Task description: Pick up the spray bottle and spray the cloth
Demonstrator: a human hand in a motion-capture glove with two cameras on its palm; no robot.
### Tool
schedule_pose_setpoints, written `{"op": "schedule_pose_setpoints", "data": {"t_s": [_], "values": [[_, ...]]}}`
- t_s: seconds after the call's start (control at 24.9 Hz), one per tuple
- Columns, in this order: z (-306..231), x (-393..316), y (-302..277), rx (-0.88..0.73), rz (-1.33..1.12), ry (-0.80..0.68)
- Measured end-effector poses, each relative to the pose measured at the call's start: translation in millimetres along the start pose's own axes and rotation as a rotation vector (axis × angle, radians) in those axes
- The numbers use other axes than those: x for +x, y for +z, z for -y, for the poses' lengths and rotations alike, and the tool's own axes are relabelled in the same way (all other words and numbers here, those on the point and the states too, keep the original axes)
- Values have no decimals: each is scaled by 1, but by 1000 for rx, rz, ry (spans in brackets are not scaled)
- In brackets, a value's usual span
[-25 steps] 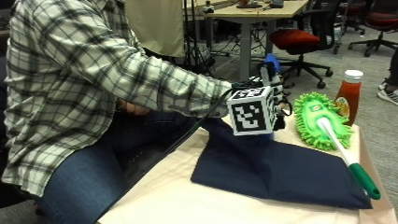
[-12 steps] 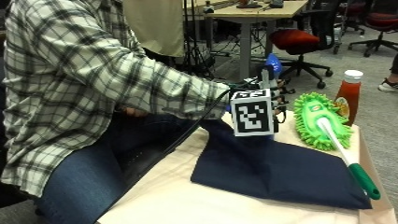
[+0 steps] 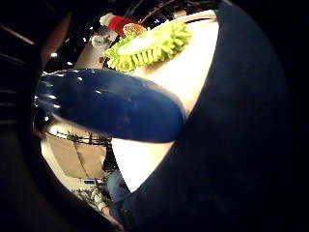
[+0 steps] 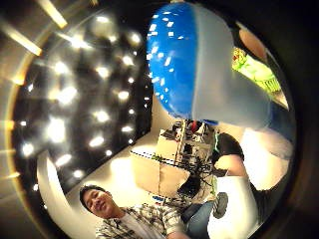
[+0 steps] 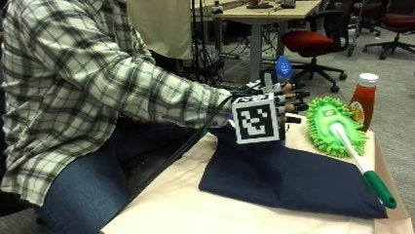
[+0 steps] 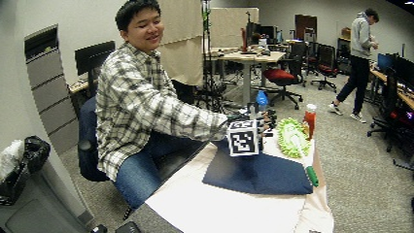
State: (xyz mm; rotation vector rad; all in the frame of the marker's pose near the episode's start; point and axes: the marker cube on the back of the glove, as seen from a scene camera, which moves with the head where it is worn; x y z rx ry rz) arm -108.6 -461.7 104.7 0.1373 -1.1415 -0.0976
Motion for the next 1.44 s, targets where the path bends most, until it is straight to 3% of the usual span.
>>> {"op": "schedule_pose_setpoints", "data": {"t_s": [0.36,0.56,0.84,1.0,1.2,1.44], "values": [[-57,-18,-84,-74,-474,-108],[-120,-24,-141,-152,-852,-170],[-236,-35,-192,-206,-1182,-189],[-321,-38,-204,-127,-1272,-126],[-429,-31,-194,4,-1274,73],[-487,-27,-177,-3,-1200,195]]}}
